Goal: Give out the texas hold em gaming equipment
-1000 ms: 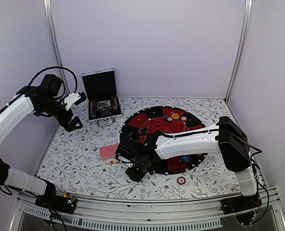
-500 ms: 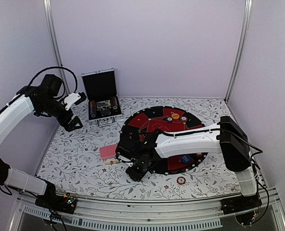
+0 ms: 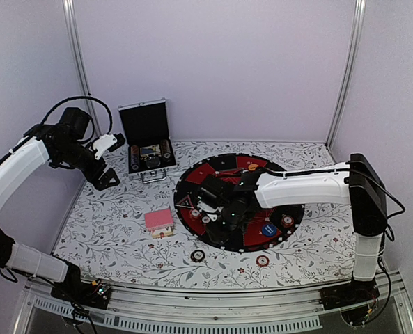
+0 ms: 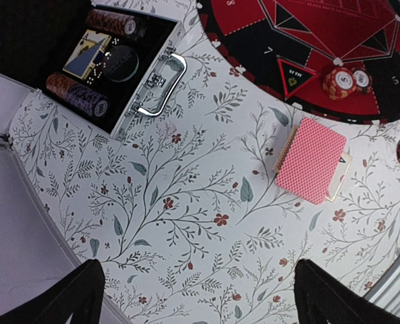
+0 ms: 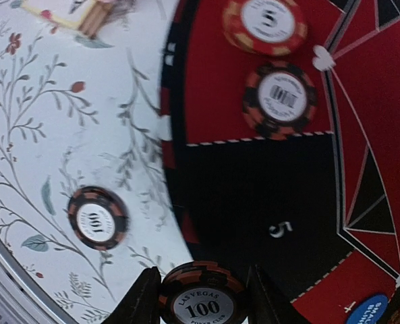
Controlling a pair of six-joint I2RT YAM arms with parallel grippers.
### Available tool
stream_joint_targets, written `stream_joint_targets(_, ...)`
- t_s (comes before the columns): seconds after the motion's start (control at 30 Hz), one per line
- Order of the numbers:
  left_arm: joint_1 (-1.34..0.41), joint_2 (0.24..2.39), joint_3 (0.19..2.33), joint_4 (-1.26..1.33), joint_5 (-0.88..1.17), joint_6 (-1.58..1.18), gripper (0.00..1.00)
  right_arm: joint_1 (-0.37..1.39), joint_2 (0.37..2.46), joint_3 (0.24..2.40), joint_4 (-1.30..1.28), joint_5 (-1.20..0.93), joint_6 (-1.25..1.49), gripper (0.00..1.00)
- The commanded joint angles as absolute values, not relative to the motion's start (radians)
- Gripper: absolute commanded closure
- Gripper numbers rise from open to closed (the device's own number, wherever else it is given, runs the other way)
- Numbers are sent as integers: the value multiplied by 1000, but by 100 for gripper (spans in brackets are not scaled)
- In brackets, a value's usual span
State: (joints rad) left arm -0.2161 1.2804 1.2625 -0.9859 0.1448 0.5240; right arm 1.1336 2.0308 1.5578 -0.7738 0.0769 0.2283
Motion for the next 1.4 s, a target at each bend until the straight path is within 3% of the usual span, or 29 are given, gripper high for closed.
stream_joint_targets(0.0,-229,1272,1279,-991,144,529,0,1026,1925,1411,-740,111,272,69)
stream_joint_targets(0.27,-229,1273,1281,-991,147,528,0,907,1838,1231,-675,142,298,69)
stream_joint_targets(0.67,-230,1275,1275,-991,150,529,0,885,1853,1175,-637,131,314,69)
stream_joint_targets(0.9,-230,1276,1267,-992,155,530,0,885,1855,1197,-648,126,318,49)
stream_joint_targets(1.17,-238,1256,1237,-985,170,548,0,885,1818,1309,-710,130,315,38)
stream_joint_targets(1.37,-269,1292,1187,-968,199,559,0,886,1777,1403,-740,128,318,23)
